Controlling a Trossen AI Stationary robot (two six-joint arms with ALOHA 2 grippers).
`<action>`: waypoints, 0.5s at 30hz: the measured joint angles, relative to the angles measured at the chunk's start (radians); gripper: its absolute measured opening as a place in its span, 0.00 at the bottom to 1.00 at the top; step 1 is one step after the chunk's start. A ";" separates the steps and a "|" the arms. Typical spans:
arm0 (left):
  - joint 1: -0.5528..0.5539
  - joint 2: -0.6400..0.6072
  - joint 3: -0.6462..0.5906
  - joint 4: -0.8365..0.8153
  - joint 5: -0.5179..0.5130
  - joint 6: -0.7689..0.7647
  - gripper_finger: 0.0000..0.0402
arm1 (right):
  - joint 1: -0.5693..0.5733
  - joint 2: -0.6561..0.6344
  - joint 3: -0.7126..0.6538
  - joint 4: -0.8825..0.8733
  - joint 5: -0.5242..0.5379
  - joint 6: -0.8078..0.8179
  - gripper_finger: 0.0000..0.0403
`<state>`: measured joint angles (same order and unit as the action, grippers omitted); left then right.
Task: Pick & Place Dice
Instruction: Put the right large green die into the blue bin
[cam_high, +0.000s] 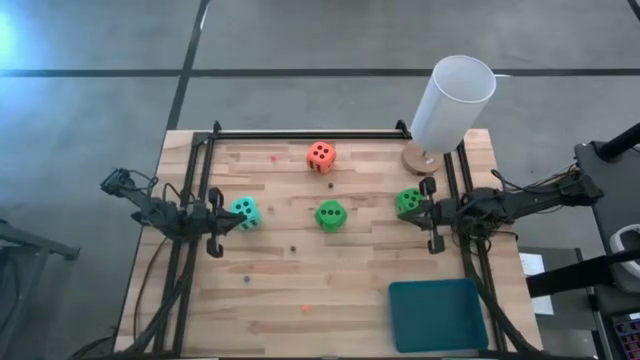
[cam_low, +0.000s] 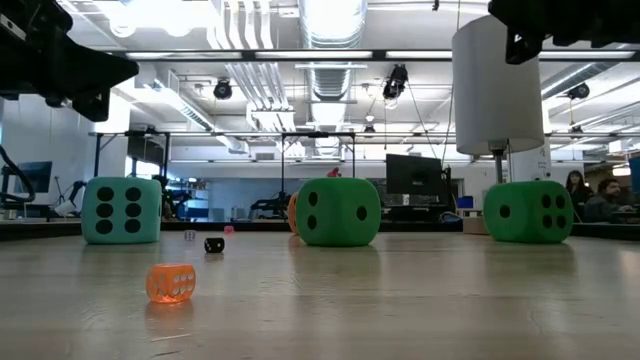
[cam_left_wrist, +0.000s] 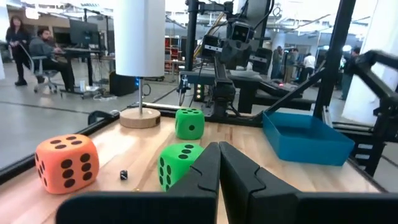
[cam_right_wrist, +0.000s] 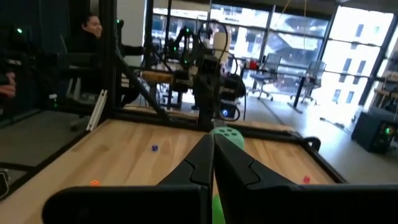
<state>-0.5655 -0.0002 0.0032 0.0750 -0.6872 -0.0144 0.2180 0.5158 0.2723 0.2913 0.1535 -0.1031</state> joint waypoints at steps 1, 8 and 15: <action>0.000 0.000 0.000 0.000 0.000 0.014 0.03 | 0.000 0.016 0.011 -0.001 0.003 0.000 0.02; 0.000 0.000 0.000 0.000 0.000 0.028 0.03 | 0.000 0.151 0.136 -0.102 0.004 -0.005 0.02; 0.000 0.002 0.000 -0.001 0.000 0.153 0.03 | 0.000 0.261 0.284 -0.347 0.005 0.080 0.02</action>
<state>-0.5657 0.0018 0.0032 0.0745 -0.6872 0.1390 0.2176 0.7771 0.5563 -0.0553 0.1589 -0.0234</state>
